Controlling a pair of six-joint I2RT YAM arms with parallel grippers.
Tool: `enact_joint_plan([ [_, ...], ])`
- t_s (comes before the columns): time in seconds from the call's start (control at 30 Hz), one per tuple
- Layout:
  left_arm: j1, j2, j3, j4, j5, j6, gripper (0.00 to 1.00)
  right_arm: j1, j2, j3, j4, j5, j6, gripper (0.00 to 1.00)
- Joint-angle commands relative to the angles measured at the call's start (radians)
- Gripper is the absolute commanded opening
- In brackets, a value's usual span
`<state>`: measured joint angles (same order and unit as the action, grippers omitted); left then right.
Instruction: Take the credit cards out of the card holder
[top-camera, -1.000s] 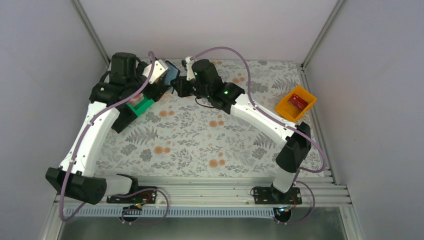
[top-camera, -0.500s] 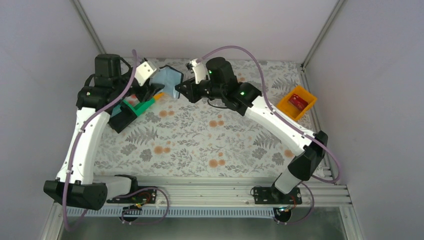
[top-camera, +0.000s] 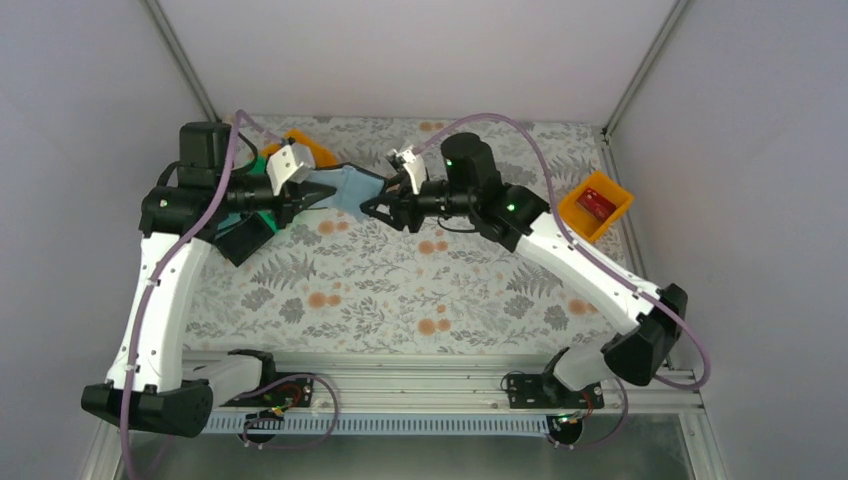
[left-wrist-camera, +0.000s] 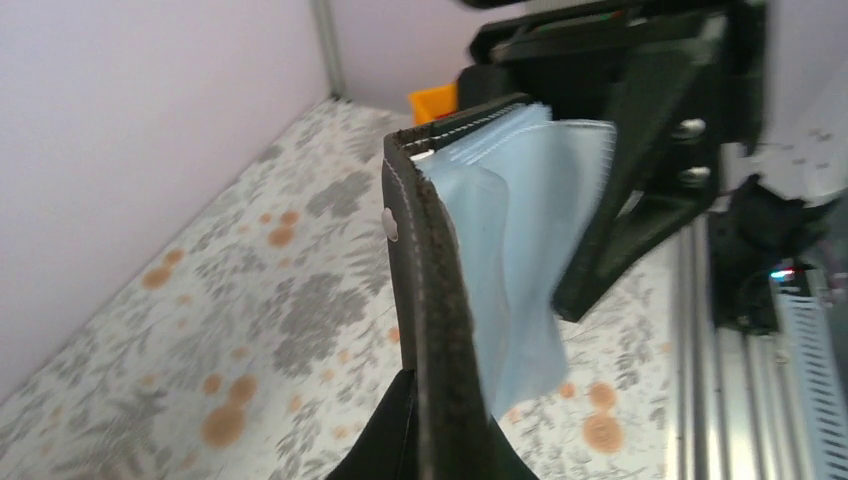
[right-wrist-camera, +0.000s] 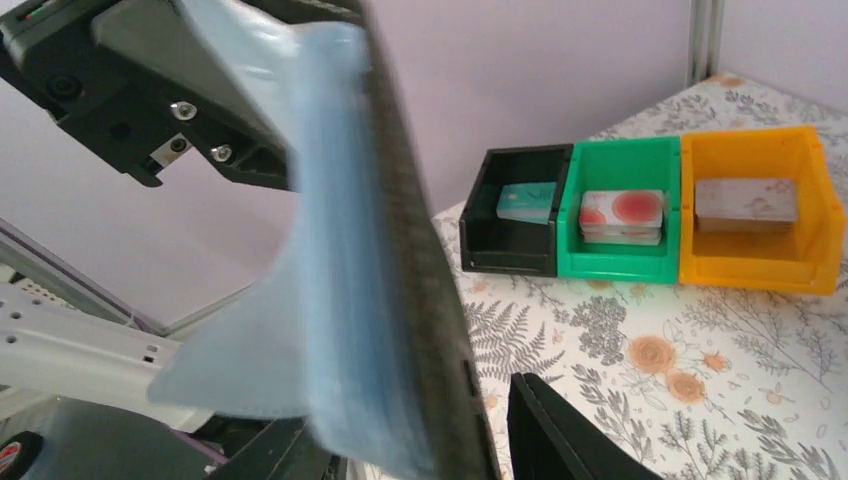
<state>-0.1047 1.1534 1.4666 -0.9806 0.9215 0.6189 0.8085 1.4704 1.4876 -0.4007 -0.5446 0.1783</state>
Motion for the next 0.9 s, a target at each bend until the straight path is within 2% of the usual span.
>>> enact_joint_plan([
  [0.0,0.009,-0.038,0.063,-0.068,0.256,0.063,0.02,-0.026,-0.079,-0.074,0.13,-0.072,-0.045,0.44],
  [0.03,0.011,-0.036,0.08,-0.072,0.275,0.056,0.02,-0.033,-0.093,-0.094,0.144,-0.088,-0.053,0.46],
  [0.17,0.024,-0.031,0.113,-0.073,0.314,0.021,0.02,-0.045,-0.182,-0.176,0.195,-0.147,-0.124,0.64],
  [0.23,0.028,-0.035,0.108,-0.098,0.337,0.061,0.03,-0.047,-0.219,-0.187,0.18,-0.173,-0.175,0.72],
  [0.33,0.03,-0.043,0.094,-0.105,0.353,0.076,0.02,-0.053,-0.254,-0.183,0.17,-0.174,-0.211,0.73],
  [0.5,0.047,-0.034,0.076,-0.055,0.416,0.009,0.02,-0.055,-0.211,-0.138,0.207,-0.187,-0.159,0.64],
  [0.7,0.06,-0.032,0.042,0.005,0.4,-0.054,0.02,-0.046,-0.174,-0.149,0.288,-0.236,-0.107,0.64],
  [0.73,0.06,-0.033,0.034,0.002,0.406,-0.049,0.02,-0.045,-0.171,-0.148,0.297,-0.224,-0.096,0.61],
  [0.8,0.06,-0.036,0.022,-0.015,0.429,-0.018,0.02,-0.043,-0.162,-0.141,0.313,-0.184,-0.077,0.48],
  [0.87,0.06,-0.04,0.017,-0.018,0.433,-0.012,0.02,-0.042,-0.154,-0.137,0.33,-0.162,-0.058,0.39],
])
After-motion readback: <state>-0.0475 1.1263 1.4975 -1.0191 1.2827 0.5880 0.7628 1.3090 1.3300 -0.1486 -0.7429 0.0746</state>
